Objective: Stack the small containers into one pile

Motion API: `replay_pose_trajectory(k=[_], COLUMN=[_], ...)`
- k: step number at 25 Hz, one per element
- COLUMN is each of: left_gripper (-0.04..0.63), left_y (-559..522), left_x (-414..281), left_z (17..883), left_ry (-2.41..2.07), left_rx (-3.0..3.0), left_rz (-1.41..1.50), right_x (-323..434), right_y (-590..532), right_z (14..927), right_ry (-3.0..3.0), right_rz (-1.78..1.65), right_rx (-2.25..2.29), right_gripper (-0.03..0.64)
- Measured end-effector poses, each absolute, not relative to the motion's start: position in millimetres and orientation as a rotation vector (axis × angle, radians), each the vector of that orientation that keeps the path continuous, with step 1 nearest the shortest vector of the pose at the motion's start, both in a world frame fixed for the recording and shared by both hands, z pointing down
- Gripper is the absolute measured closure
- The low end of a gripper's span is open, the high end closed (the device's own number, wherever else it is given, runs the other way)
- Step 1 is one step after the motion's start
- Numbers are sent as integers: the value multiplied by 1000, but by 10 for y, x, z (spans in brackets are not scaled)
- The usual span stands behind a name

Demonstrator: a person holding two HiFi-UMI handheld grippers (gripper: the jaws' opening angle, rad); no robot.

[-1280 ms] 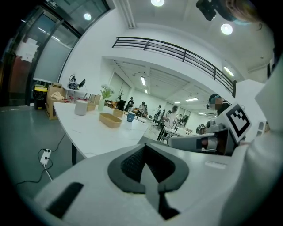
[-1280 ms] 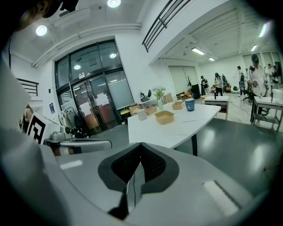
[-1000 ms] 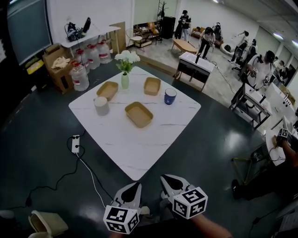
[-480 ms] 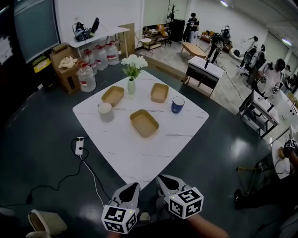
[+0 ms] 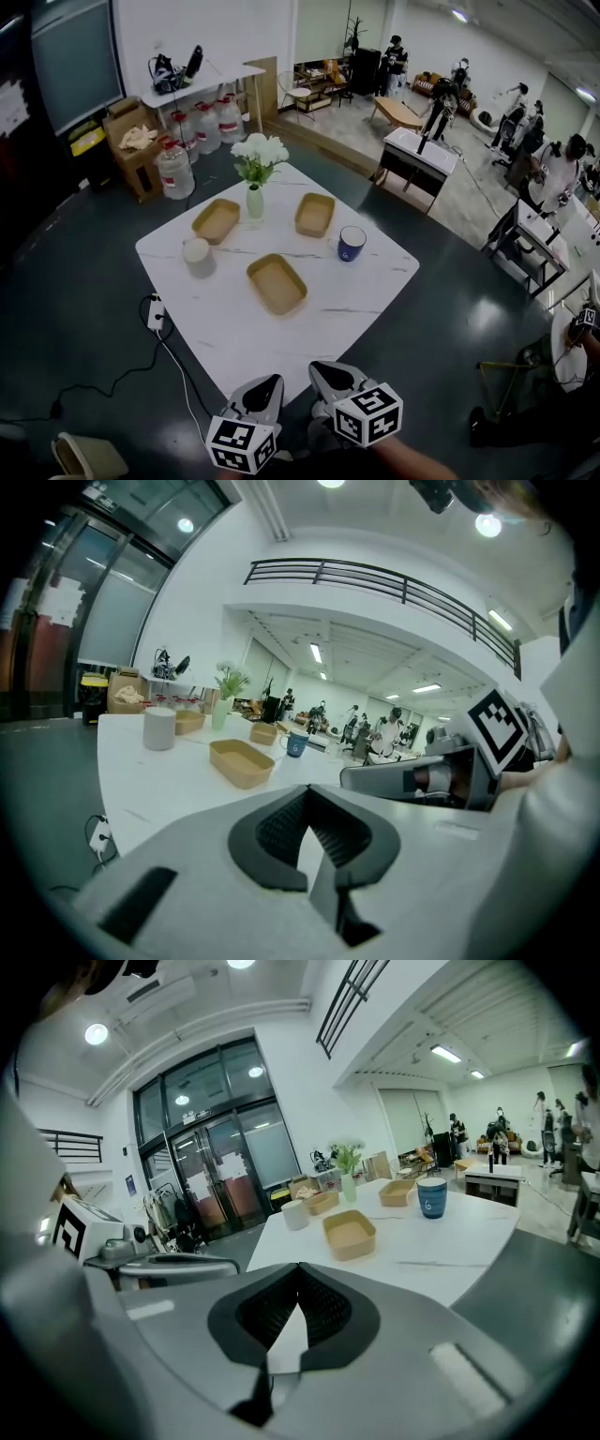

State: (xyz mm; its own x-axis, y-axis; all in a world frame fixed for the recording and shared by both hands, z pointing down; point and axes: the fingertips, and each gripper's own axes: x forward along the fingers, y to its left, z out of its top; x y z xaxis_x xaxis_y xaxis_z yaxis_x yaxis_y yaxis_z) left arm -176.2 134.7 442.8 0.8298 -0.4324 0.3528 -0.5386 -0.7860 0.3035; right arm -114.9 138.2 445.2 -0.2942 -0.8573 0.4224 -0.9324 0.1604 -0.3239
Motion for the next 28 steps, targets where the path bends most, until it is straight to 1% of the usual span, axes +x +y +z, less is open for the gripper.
replay_pose_trajectory(k=[6, 14, 20, 28], left_gripper=[597, 597, 597, 597], left_y=[1094, 852, 732, 630], left_x=[-1290, -887, -770, -790], left_z=[4504, 4560, 4606, 4603], left_ry=[-745, -808, -867, -854], left_rx=[2604, 2569, 2545, 2563], left_rz=[391, 407, 430, 439], right_x=[-636, -197, -56, -198], right_y=[1115, 880, 775, 632], right_z=[4540, 4600, 4678, 4672], right_ry=[-2275, -2309, -2316, -2334], right_rz=[825, 844, 830, 850], right_rx=[1757, 1690, 1638, 1586], right_gripper=[617, 617, 617, 617])
